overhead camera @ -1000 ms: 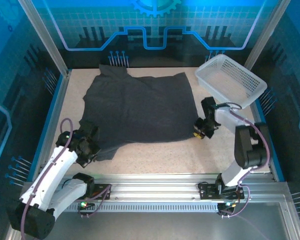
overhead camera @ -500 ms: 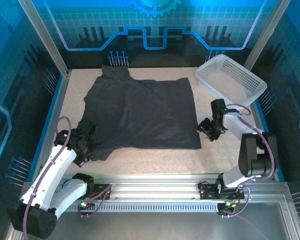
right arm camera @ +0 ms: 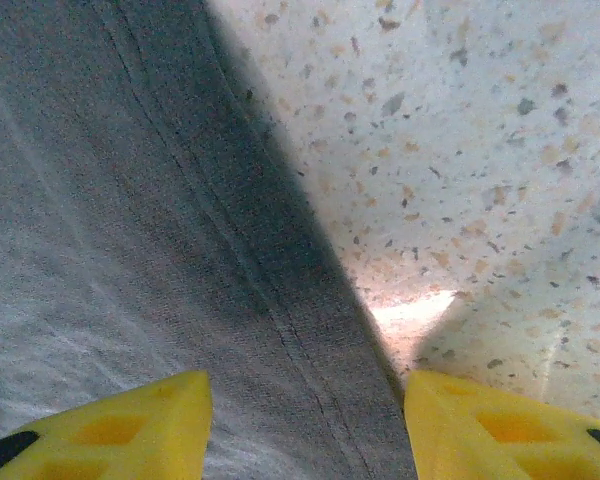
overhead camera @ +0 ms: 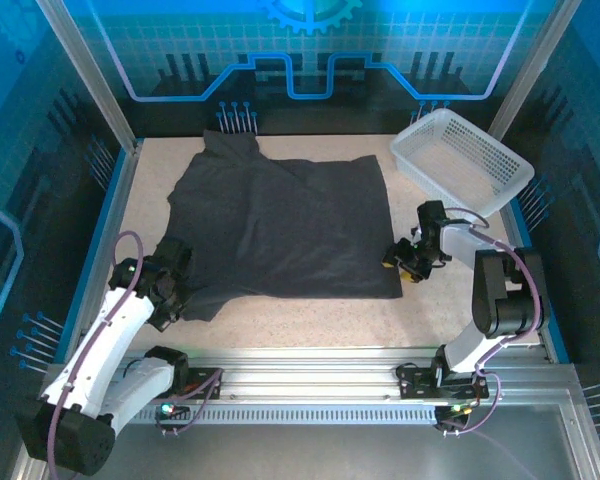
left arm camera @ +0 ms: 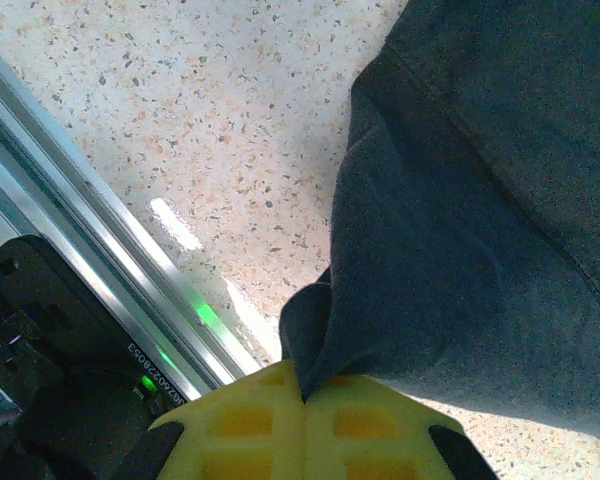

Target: Fold and stack the t-shirts

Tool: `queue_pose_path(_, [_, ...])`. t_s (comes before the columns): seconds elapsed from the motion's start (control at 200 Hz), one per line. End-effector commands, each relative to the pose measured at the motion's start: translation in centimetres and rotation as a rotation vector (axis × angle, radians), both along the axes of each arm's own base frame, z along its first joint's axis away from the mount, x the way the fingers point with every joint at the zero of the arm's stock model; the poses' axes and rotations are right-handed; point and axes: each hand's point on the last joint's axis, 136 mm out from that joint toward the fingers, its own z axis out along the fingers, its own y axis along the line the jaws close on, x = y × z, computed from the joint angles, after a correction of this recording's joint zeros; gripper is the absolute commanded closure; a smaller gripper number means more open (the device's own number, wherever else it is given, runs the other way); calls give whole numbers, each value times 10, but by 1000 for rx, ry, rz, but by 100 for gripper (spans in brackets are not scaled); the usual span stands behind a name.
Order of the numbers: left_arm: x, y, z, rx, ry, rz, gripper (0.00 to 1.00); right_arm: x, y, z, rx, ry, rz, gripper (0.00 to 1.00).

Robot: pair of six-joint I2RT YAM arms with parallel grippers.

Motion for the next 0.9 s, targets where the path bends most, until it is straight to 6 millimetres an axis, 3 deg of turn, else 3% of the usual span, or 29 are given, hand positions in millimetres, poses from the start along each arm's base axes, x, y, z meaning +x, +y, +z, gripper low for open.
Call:
queue_pose_path(0.0, [1, 3, 4, 6, -13, 18, 100, -28, 10, 1, 32, 46, 40, 44])
queue_pose_path(0.23, [-1, 2, 3, -3, -17, 18, 100, -44, 13, -2, 40, 64, 45, 44])
queue_pose_path(0.555, [-4, 1, 1, -8, -12, 21, 100, -29, 14, 25, 43, 1, 29, 56])
queue_pose_path(0.67, [-5, 1, 0, -11, -14, 25, 100, -25, 15, 29, 45, -9, 27, 65])
queue_pose_path(0.895, [-5, 1, 0, -12, -11, 22, 100, -19, 11, 27, 21, 7, 27, 96])
